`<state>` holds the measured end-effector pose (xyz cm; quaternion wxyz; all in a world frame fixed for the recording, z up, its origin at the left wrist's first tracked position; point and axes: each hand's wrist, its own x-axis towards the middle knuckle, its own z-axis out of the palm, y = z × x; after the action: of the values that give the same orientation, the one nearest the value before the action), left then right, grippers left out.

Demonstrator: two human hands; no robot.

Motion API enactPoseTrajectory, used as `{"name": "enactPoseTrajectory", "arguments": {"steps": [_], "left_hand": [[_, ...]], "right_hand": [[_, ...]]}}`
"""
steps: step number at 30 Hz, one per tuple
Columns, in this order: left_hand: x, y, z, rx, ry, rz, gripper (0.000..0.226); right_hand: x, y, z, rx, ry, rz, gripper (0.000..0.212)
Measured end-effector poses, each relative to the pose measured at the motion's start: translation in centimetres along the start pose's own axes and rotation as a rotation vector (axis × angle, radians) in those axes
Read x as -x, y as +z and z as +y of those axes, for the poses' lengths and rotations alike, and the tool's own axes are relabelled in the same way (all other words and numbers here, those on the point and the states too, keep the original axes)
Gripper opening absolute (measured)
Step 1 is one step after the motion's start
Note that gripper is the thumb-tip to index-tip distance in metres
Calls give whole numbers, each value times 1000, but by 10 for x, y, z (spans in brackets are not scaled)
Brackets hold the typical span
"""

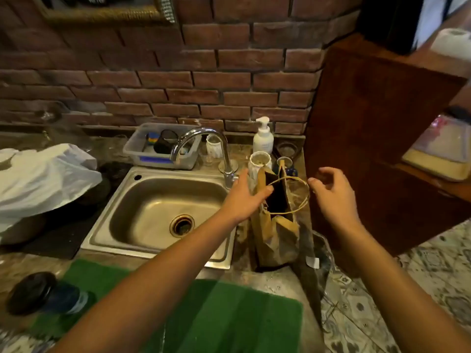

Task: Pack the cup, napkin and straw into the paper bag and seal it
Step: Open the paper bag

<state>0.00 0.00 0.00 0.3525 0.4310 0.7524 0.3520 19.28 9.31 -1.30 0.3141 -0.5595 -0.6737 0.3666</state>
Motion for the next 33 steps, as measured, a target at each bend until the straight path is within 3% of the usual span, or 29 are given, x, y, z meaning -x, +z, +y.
{"name": "enactPoseTrajectory", "arguments": {"steps": [2,5,15,26,33], "left_hand": [[-4,7,-1,-1,-33,-11,79],[-13,14,-17,13,-91,-12,82],[-23,42,-55,151,-205,-47,67],[6,7,-45,66,-286,0,50],[39,-30,-40,-28,-251,-56,64]], "right_hand": [[-3,7,10,-116,144,-58,34],[-2,17,26,-125,167,-184,29],[11,37,4,86,-12,-382,74],[26,34,-5,416,-102,-235,62],[53,20,-14,444,-163,-240,44]]}}
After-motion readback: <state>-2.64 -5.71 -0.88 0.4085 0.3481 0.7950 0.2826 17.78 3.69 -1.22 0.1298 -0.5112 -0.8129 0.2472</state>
